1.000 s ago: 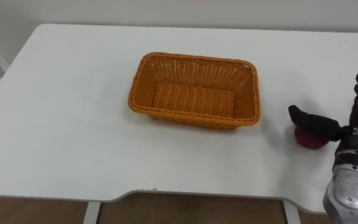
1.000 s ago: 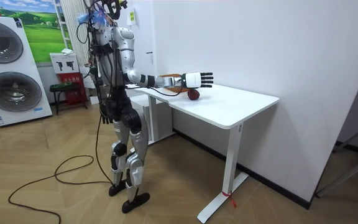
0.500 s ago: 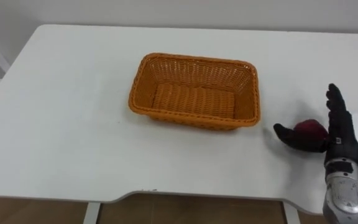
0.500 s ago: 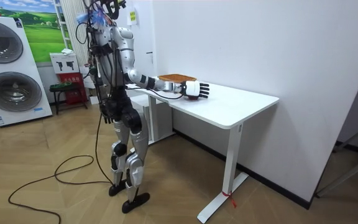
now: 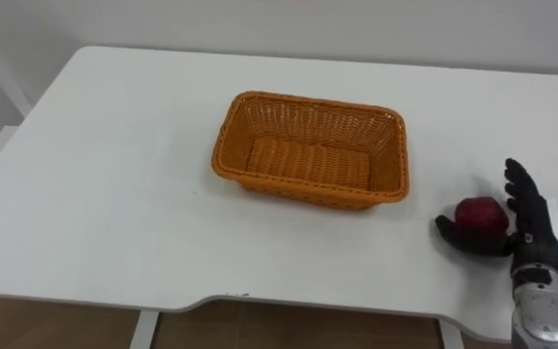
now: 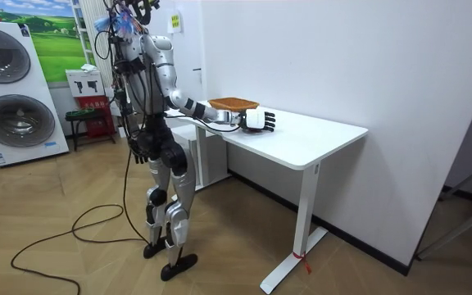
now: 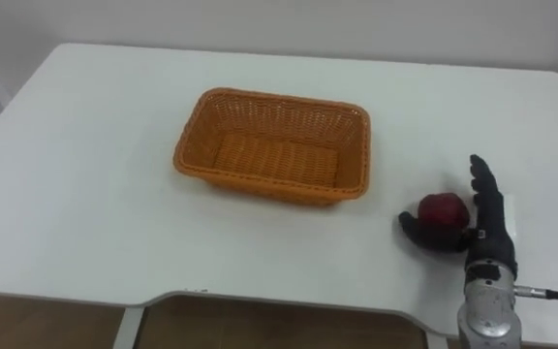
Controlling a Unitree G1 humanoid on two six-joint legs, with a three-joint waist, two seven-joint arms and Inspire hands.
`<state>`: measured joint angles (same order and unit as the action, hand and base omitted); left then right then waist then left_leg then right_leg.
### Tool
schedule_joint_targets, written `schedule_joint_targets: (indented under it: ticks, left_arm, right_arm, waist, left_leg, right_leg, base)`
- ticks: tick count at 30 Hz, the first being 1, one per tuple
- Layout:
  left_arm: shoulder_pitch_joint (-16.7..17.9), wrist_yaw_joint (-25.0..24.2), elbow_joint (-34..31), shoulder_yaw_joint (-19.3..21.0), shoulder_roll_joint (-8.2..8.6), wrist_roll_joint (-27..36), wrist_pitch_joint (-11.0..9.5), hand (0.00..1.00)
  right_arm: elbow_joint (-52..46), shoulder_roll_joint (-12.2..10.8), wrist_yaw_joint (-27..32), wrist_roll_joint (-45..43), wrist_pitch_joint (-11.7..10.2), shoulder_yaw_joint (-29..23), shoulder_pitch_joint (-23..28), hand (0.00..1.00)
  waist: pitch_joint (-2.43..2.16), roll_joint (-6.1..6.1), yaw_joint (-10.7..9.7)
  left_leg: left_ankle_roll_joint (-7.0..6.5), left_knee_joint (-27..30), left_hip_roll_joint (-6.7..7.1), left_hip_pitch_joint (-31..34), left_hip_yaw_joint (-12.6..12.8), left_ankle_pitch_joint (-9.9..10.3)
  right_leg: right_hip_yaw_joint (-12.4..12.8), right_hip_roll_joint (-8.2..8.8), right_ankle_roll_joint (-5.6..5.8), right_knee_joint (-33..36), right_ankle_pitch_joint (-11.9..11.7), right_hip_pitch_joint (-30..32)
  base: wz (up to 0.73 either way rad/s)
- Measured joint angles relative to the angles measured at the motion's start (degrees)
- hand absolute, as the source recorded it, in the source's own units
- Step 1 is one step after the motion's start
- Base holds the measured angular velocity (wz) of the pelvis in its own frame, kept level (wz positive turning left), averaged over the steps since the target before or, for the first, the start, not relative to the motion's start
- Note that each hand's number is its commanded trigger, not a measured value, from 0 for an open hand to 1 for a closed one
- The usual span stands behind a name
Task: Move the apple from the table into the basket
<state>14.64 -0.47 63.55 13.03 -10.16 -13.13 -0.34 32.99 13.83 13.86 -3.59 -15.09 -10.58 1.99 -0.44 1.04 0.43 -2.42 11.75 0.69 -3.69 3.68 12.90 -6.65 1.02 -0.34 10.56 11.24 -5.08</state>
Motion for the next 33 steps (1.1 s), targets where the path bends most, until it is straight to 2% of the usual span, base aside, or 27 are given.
schedule_joint_targets:
  ticks: [5,9,14,17,22,24,29,31,33]
  left_arm:
    - [-0.1,-0.2,-0.6,0.3,-0.09,0.1,-0.1,0.0]
    - [-0.3,-0.2,-0.7,0.3,-0.09,0.1,-0.3,0.0]
    - [-0.4,-0.1,-0.4,0.3,-0.03,0.2,-2.2,0.0]
    - [-0.6,-0.2,-0.4,0.3,0.07,0.2,-2.3,0.0]
    - [-0.9,-0.6,0.8,-0.1,0.07,0.1,-2.1,0.0]
    - [-0.6,-1.0,0.9,0.0,0.09,-0.3,-2.0,0.0]
    - [-0.1,-1.0,1.1,0.0,0.11,-0.1,-1.6,0.0]
    - [-0.1,-1.0,1.1,-0.2,0.12,-0.1,-1.5,0.0]
    - [-0.1,-1.1,1.1,-0.7,0.12,-0.1,-1.3,0.0]
  right_arm:
    - [4.7,1.4,0.1,0.1,-0.3,-3.1,-2.3,1.0]
    - [6.3,1.9,0.6,0.1,-0.3,-3.3,-2.6,1.0]
    - [6.4,1.6,1.9,-0.1,-0.4,-3.6,-2.8,1.0]
    - [4.6,1.5,2.4,-1.6,0.7,-3.7,-2.8,1.0]
    - [-2.8,1.4,3.3,-1.5,4.3,-2.4,-2.1,1.0]
    - [-10.0,1.0,3.5,-2.3,5.2,-1.6,0.4,1.0]
    - [-18.5,0.9,4.0,-3.6,5.1,0.4,0.8,1.0]
    - [-20.9,0.9,4.1,-3.7,5.2,0.8,0.8,1.0]
    - [-24.2,1.0,4.1,-3.7,5.2,1.2,0.8,1.0]
  waist:
    - [-0.16,0.12,-0.1]
    - [-0.33,0.39,0.0]
    - [-0.27,0.24,0.3]
    - [-0.16,-0.09,0.3]
    - [0.25,-1.16,0.7]
    - [0.14,-1.36,1.4]
    - [0.25,-1.15,1.7]
    - [0.56,-0.58,1.8]
    - [0.52,0.02,2.8]
  left_leg:
    - [0.0,0.0,0.03,-0.2,-0.6,0.0]
    - [0.01,-0.1,0.02,-1.0,-0.6,0.0]
    - [0.01,-0.1,0.02,-1.1,-0.5,0.0]
    - [0.01,-0.4,0.01,-1.0,-0.4,0.0]
    - [0.0,-0.5,-0.07,0.0,0.4,0.0]
    - [0.01,-0.4,0.03,0.6,1.0,-0.2]
    - [0.08,-1.0,-0.02,0.5,0.9,-0.3]
    - [0.08,-1.0,-0.05,0.4,0.9,-0.3]
    - [0.08,-1.0,-0.04,0.8,0.9,-0.3]
  right_leg:
    - [-0.7,0.1,0.0,-0.1,0.0,-0.3]
    - [-1.0,0.2,0.0,-0.9,0.0,-1.0]
    - [-0.7,-0.02,-0.04,-0.9,0.0,-1.0]
    - [-0.5,-0.07,-0.04,-0.8,-0.1,-0.9]
    - [0.2,-0.1,-0.04,0.1,-0.1,0.5]
    - [0.8,-0.13,-0.05,0.3,-0.1,1.6]
    - [1.2,-0.25,-0.05,0.1,-0.1,1.9]
    - [1.3,-0.24,-0.05,0.1,-0.1,1.8]
    - [1.4,-0.22,-0.05,0.1,-0.1,2.2]
  base:
    - [0.06]
    - [0.02]
    - [-0.01]
    - [-0.03]
    - [-0.12]
    - [-0.08]
    - [-0.02]
    - [0.0]
    - [0.0]
